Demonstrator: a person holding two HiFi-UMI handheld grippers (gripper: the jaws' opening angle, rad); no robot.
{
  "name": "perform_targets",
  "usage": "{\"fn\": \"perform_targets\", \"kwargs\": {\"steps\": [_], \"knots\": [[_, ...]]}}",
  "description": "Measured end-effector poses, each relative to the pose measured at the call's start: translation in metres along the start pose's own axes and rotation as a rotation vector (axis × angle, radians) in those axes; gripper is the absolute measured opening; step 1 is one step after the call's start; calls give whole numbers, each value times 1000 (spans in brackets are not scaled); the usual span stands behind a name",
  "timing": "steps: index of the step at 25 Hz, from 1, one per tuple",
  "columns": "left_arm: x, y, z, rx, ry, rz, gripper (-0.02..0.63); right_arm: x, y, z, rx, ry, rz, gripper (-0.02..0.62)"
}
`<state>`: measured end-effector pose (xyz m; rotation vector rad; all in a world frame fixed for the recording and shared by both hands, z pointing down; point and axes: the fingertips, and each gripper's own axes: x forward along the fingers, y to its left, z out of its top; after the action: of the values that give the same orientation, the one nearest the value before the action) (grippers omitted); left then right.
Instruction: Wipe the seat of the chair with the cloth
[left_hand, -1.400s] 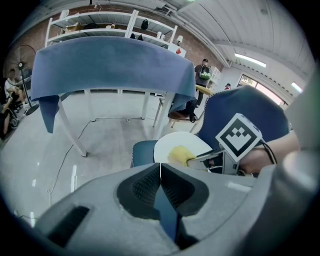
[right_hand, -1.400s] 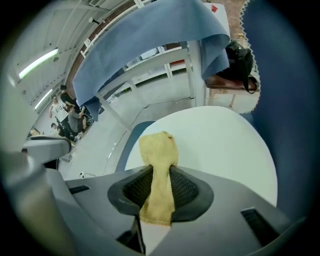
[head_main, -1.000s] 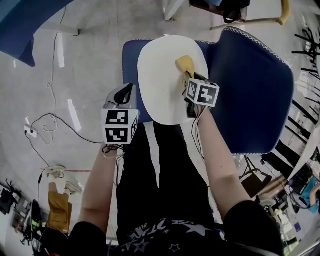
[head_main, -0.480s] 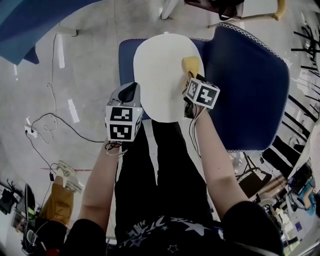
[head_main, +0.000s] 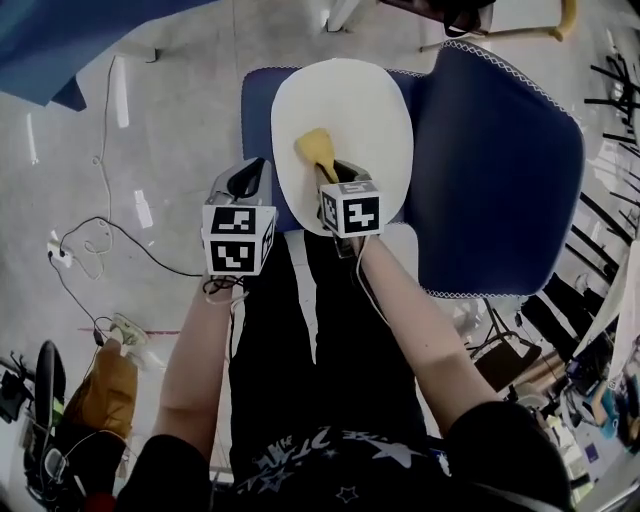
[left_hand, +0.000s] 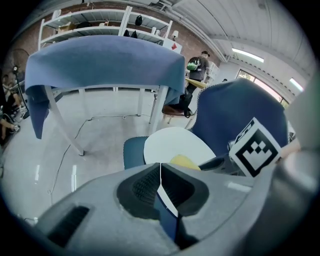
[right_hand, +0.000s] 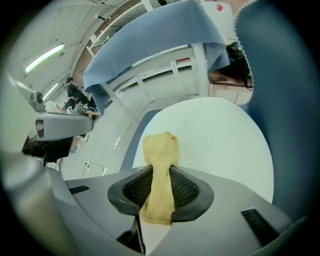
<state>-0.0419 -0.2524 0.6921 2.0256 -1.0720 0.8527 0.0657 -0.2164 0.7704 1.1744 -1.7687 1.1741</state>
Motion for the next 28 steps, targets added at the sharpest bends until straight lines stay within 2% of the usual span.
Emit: {"fn": "perform_targets", "kwargs": {"steps": [5, 11, 13, 19, 22, 25, 28], "knots": [[-2, 0, -9, -4, 10, -3, 21, 15, 36, -12, -149, 33, 74, 104], [1, -4, -17, 5, 30, -9, 21, 20, 27, -16, -194, 40, 86, 104], [1, -7, -16, 11, 29, -12, 21, 13, 7, -15, -160, 23, 38, 103], [0, -13, -9, 28, 18, -24, 21, -20, -96, -30, 92, -4, -226, 103], [1, -15, -10, 32, 20, -31, 21, -38, -136, -35, 166, -26, -337, 103], [1, -15, -18, 36, 32, -37, 21, -50, -159, -41, 223, -43, -418, 103], [-3, -10, -24, 36, 39, -37, 21, -56, -157, -43, 232, -49, -441, 103]]}}
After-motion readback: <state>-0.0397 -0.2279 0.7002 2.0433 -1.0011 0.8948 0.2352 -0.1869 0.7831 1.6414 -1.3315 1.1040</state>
